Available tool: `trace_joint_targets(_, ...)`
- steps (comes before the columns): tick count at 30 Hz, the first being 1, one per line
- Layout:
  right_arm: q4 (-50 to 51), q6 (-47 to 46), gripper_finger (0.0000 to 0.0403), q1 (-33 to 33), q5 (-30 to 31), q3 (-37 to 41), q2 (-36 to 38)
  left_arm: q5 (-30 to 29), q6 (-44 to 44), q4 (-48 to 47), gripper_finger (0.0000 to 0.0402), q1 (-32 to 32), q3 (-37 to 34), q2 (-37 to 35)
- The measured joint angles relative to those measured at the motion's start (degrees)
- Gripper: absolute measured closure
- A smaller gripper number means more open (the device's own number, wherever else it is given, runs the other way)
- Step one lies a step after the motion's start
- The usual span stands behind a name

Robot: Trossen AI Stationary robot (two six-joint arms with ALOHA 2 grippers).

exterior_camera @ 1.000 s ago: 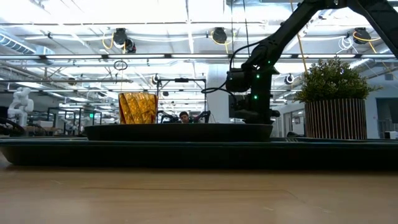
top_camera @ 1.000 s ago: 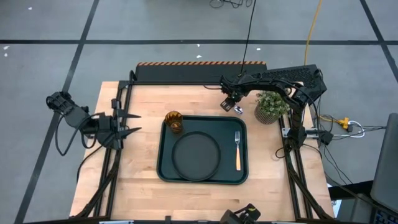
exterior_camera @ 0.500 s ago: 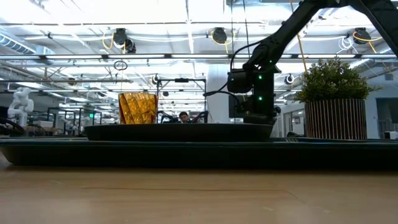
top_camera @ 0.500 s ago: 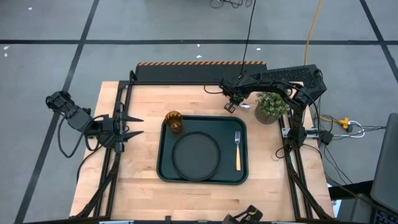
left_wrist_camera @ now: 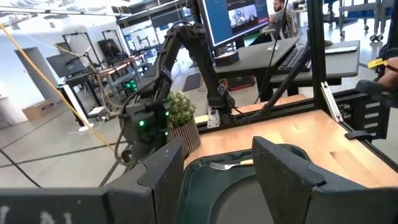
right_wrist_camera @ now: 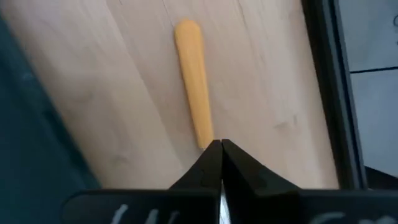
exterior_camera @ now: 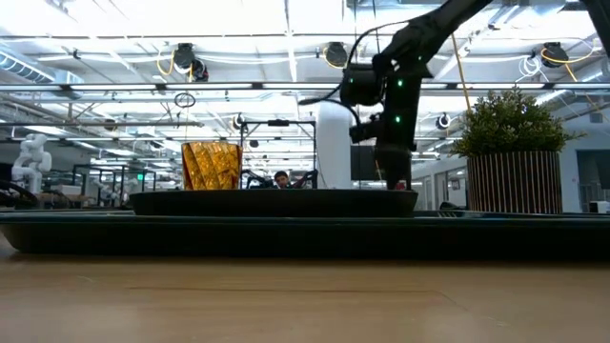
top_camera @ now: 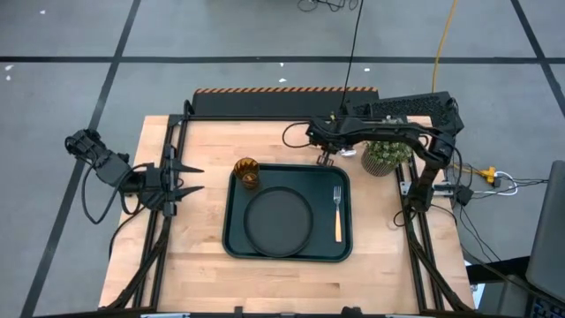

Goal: Pick and place plate/cup/fork/spoon on tray
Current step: Put the orange spoon on the black tray

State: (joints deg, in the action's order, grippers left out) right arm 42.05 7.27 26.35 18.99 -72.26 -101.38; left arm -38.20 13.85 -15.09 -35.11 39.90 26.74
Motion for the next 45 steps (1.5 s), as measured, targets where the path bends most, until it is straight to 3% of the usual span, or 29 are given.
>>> trace_joint_targets(7, -1.4, 0.5, 0.039, 3.3, -8.9, 0.0, 0.5, 0.0, 0.6, 0.3, 0.0208, 0.0, 0.0, 0.0)
trace_joint_targets(16, -2.0, 5.9, 0.0255, 8.7, -13.1, 0.3, 0.5, 0.0, 0.4, -0.2, 0.0208, 0.0, 0.0, 0.0)
trace_joint_targets(20, -1.9, 6.8, 0.0218, 8.9, -14.3, 2.4, 0.5, 0.0, 0.4, -0.6, 0.0208, 0.0, 0.0, 0.0)
trace_joint_targets(29, -7.1, 9.1, 0.023, 9.0, -16.3, 9.8, 0.5, 0.0, 0.4, -1.0, 0.0208, 0.0, 0.0, 0.0)
trace_joint_targets(45, -11.8, 16.0, 0.0234, 11.9, -18.4, 9.8, -3.4, -0.3, 0.5, -1.2, 0.0208, 0.0, 0.0, 0.0)
